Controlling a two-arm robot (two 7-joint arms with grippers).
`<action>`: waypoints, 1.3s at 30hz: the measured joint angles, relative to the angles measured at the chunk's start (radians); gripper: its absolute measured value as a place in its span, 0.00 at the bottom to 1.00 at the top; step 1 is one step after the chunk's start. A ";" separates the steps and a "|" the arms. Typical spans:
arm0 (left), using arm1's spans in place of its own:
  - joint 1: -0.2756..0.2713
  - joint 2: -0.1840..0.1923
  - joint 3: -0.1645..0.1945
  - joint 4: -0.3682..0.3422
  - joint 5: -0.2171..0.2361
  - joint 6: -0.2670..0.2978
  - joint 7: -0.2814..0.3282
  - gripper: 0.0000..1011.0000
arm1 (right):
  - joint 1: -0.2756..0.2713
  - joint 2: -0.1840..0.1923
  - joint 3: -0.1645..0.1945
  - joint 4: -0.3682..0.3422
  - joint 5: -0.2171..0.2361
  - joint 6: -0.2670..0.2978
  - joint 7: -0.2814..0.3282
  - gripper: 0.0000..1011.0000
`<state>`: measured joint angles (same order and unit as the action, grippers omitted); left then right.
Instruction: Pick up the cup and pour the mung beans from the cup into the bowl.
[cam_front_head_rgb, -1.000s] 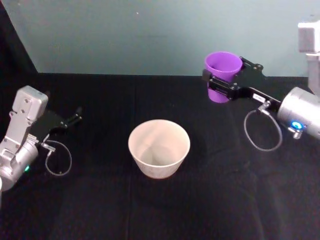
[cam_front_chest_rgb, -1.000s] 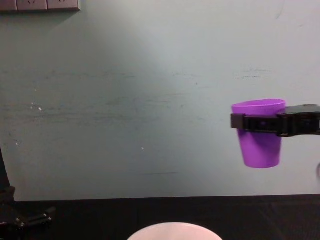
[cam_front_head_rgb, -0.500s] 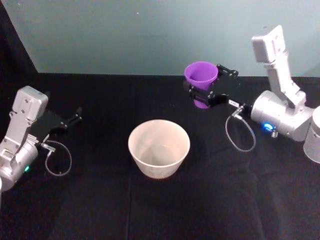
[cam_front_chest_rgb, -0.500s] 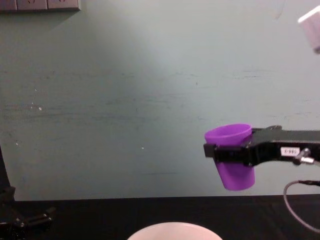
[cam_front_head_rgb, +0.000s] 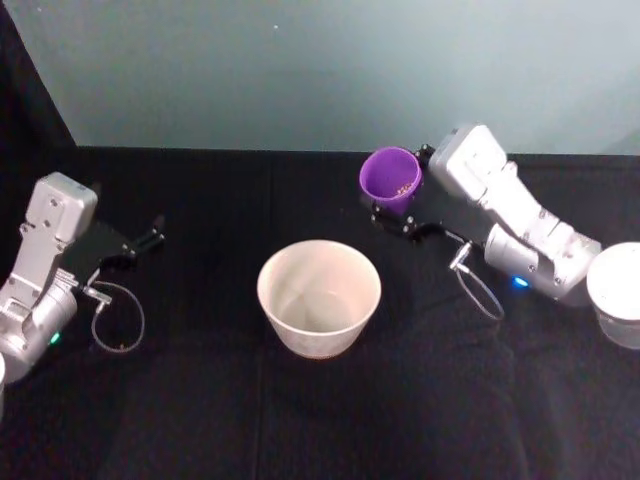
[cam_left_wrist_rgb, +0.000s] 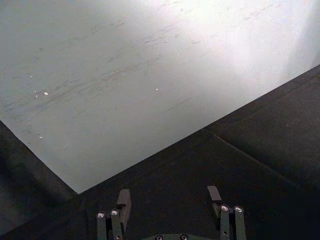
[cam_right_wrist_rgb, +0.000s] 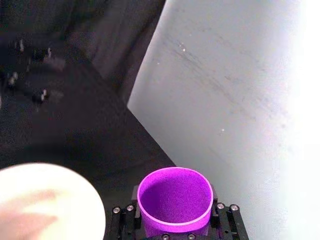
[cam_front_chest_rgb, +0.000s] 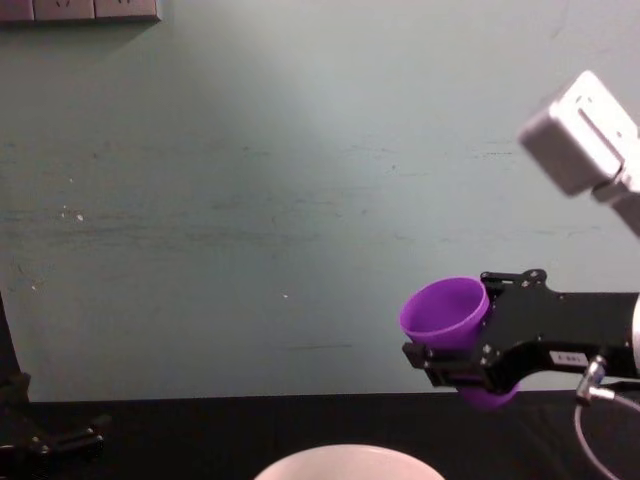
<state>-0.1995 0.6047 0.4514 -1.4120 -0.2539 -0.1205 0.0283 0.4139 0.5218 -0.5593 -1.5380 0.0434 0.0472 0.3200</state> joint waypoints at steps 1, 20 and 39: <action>0.000 0.000 0.000 0.000 0.000 0.000 0.000 0.99 | 0.000 0.005 -0.012 -0.004 -0.038 -0.010 -0.011 0.74; 0.000 0.000 0.000 0.000 0.000 0.000 0.000 0.99 | -0.004 0.046 -0.102 -0.034 -0.409 -0.073 -0.137 0.74; 0.000 0.000 0.000 0.000 0.000 0.000 0.000 0.99 | -0.015 0.054 -0.131 -0.039 -0.619 -0.113 -0.205 0.74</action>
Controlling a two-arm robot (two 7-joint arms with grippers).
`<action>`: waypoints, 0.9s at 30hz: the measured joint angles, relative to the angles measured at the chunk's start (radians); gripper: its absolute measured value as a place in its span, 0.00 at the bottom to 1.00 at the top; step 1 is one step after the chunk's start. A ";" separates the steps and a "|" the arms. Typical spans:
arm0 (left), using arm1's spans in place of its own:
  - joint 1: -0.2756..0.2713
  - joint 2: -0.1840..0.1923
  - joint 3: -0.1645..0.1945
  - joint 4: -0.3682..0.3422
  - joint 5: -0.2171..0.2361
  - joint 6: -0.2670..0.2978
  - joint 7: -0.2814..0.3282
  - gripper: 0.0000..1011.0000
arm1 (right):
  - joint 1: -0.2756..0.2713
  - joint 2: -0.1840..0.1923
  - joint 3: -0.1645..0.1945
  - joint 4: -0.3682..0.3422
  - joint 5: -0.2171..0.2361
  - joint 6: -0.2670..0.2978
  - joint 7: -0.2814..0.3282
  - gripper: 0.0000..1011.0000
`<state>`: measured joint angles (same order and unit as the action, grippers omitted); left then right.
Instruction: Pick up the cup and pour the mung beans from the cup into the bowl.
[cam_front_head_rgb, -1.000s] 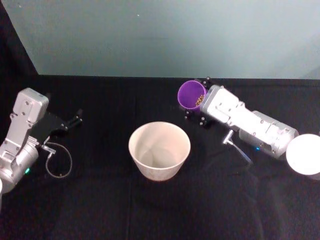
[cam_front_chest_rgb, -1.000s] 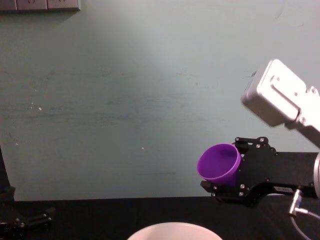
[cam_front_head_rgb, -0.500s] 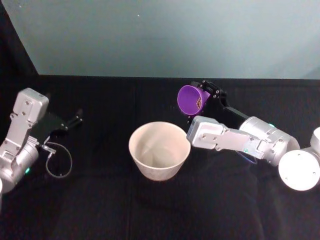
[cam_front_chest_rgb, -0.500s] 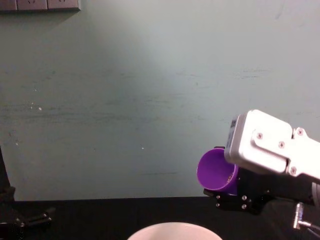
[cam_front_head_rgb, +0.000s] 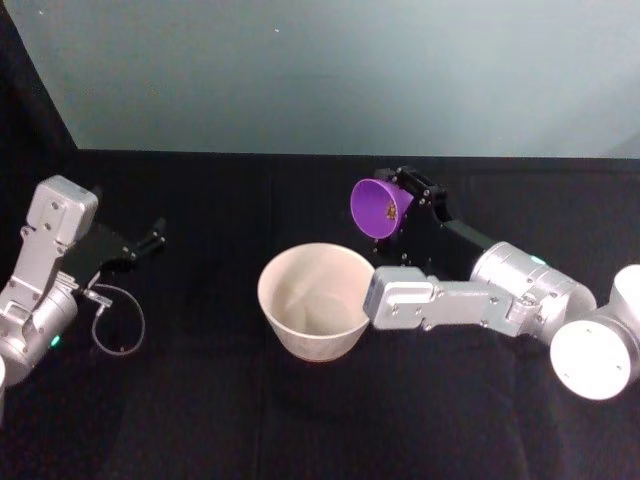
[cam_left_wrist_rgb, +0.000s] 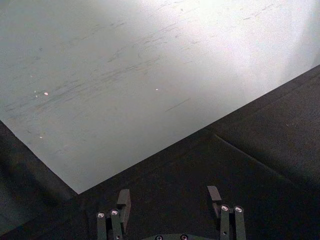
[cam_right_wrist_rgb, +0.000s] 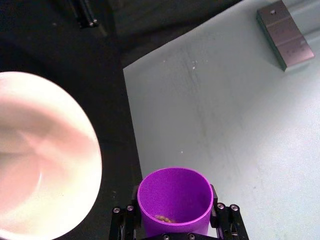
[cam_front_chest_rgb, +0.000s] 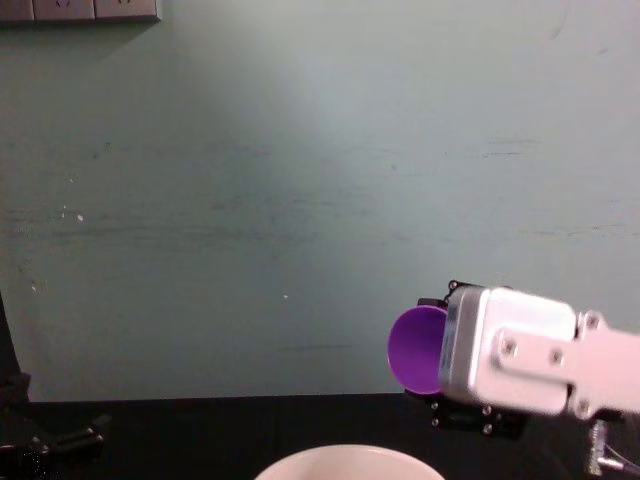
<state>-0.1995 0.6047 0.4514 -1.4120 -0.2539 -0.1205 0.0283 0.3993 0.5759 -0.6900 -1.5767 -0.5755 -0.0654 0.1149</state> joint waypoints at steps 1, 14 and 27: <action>0.000 0.000 0.000 0.000 0.000 0.000 0.000 0.99 | -0.001 0.001 -0.005 -0.002 -0.023 -0.001 -0.006 0.74; 0.000 0.000 0.000 0.000 0.000 0.000 0.000 0.99 | -0.007 0.011 -0.034 -0.014 -0.196 0.004 -0.051 0.74; 0.000 0.000 0.000 0.000 0.000 0.000 0.000 0.99 | -0.009 0.020 -0.058 -0.024 -0.338 0.004 -0.079 0.74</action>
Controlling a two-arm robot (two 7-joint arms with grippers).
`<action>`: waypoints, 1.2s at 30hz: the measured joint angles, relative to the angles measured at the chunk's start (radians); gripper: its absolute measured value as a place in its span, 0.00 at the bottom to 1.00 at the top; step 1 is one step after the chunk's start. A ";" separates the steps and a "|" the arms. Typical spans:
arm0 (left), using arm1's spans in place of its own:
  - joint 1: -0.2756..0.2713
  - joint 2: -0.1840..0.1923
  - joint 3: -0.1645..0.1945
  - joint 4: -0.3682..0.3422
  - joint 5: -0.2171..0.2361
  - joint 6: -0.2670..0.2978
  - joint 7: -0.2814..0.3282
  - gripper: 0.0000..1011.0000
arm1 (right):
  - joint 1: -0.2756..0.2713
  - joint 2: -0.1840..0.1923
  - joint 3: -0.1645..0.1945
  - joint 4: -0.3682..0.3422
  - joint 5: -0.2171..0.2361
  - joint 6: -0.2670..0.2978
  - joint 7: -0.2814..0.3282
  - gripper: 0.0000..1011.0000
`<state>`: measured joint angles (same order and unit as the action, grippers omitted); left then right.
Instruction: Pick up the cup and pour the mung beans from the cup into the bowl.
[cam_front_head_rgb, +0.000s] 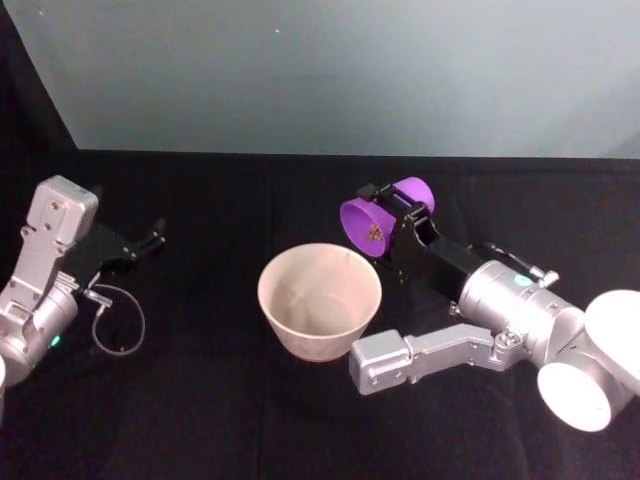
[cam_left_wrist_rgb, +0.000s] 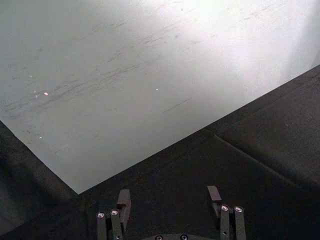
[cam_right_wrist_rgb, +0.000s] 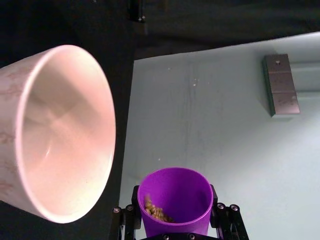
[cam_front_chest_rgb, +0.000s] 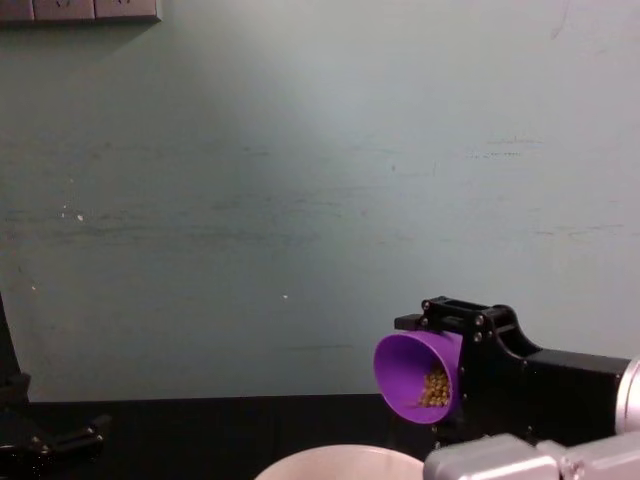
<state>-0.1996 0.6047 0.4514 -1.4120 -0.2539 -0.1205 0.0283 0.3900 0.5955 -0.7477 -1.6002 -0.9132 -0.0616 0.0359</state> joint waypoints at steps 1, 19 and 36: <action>0.000 0.000 0.000 0.000 0.000 0.000 0.000 0.99 | 0.000 0.000 -0.003 0.000 -0.018 0.000 -0.002 0.74; 0.000 0.000 0.000 0.000 0.000 0.000 0.000 0.99 | -0.013 -0.005 -0.010 -0.004 -0.138 -0.002 -0.009 0.74; 0.000 0.000 0.000 0.000 0.000 0.000 0.000 0.99 | -0.024 -0.008 -0.008 -0.001 -0.205 -0.005 0.004 0.74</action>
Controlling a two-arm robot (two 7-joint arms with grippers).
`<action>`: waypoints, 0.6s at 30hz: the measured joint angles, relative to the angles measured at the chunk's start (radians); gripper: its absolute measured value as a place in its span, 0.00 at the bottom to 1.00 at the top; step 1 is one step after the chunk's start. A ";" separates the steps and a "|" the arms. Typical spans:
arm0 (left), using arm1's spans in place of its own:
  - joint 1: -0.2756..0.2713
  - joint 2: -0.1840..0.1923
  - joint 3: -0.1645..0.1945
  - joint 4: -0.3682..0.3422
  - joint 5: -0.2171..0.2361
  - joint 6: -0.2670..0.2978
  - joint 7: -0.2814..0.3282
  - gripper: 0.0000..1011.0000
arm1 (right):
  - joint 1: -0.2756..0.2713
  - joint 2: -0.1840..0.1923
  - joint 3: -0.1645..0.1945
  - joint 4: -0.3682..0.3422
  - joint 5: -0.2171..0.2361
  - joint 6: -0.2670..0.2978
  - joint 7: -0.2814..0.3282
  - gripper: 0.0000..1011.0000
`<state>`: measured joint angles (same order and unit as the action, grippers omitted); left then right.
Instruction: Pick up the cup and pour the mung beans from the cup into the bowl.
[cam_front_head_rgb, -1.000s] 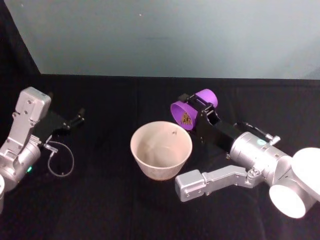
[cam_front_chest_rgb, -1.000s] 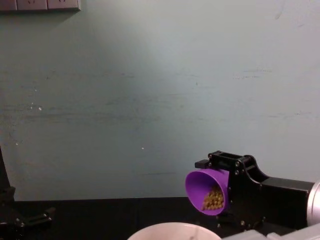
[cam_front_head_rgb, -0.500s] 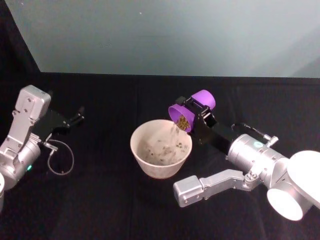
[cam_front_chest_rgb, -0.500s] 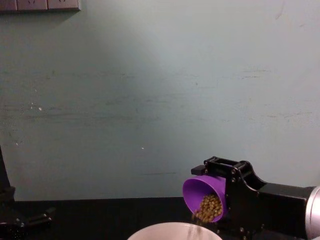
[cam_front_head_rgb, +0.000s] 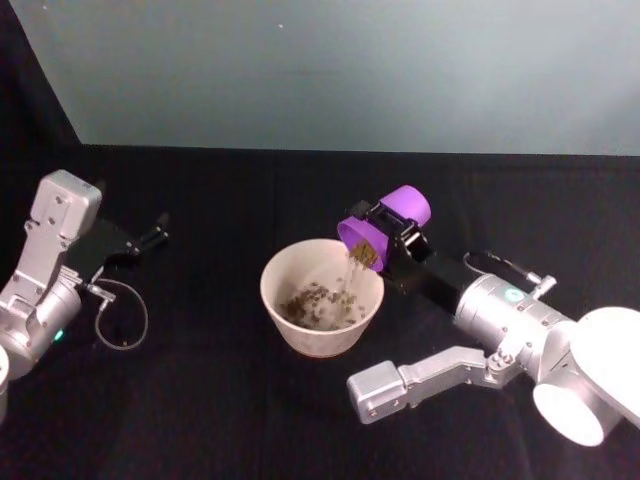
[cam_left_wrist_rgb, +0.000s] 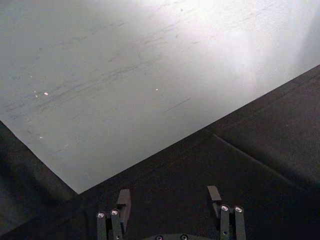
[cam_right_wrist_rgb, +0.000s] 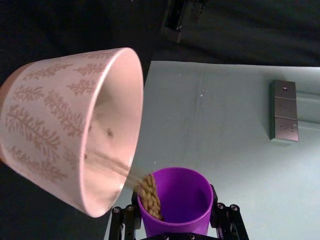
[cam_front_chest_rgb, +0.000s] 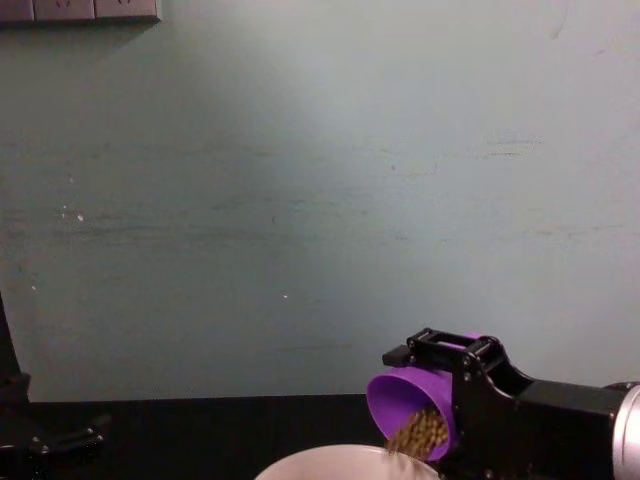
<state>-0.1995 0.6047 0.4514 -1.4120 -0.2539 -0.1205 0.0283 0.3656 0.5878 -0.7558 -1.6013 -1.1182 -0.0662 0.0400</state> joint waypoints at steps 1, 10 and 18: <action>0.000 0.000 0.000 0.000 0.000 0.000 0.000 0.99 | 0.000 0.000 -0.001 0.000 -0.003 0.001 0.000 0.74; 0.000 0.000 0.000 0.000 0.000 0.000 0.000 0.99 | 0.005 0.004 -0.016 0.009 -0.047 0.009 -0.014 0.74; 0.000 0.000 0.000 0.000 0.000 0.000 0.000 0.99 | 0.014 0.012 -0.037 0.013 -0.112 0.033 -0.048 0.74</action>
<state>-0.1995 0.6047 0.4514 -1.4120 -0.2539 -0.1205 0.0283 0.3796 0.5995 -0.7924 -1.5881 -1.2304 -0.0328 -0.0084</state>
